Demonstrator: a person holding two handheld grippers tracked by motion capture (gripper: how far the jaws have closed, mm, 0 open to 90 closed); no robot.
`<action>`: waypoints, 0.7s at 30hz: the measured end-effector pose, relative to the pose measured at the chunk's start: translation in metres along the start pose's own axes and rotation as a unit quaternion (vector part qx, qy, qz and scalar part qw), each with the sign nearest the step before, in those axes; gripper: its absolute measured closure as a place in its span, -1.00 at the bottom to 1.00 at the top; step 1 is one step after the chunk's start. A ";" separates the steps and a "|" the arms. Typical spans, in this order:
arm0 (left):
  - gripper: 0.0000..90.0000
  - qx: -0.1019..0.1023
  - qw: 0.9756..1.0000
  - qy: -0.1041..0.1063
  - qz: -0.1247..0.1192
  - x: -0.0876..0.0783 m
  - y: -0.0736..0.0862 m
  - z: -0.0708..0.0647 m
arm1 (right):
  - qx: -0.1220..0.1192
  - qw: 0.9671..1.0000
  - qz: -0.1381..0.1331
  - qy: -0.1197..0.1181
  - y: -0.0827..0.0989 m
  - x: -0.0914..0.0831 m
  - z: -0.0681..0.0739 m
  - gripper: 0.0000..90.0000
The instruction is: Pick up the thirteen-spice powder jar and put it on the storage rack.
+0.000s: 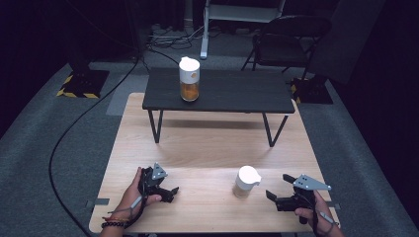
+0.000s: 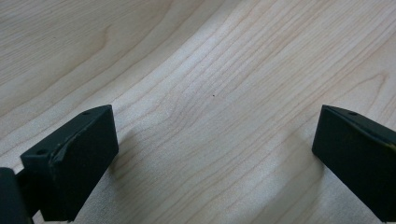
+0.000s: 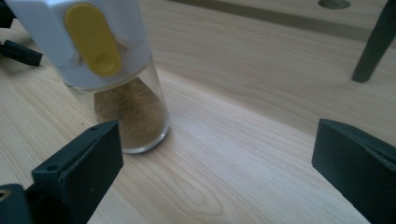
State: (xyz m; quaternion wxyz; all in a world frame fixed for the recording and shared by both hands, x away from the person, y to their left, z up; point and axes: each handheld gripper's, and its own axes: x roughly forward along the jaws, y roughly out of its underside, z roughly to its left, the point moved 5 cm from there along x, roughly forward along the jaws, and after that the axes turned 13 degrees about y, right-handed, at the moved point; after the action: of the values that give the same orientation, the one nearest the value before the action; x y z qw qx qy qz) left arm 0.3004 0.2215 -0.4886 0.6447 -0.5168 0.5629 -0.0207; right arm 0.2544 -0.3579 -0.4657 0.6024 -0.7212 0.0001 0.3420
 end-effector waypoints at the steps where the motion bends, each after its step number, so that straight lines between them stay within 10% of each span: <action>1: -0.99 0.000 1.000 0.000 0.000 0.000 0.000 0.000 | 0.000 1.000 0.000 0.000 0.000 0.000 0.000 -0.96; 21: -0.99 0.001 1.000 0.000 0.001 0.000 0.000 0.000 | -0.004 0.997 -0.001 -0.075 -0.013 0.031 0.025 -0.96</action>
State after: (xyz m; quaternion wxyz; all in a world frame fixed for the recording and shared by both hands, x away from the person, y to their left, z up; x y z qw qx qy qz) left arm 0.3006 0.2213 -0.4885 0.6454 -0.5160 0.5629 -0.0204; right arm 0.2711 -0.3198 -0.4703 0.5978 -0.6960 -0.0470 0.3949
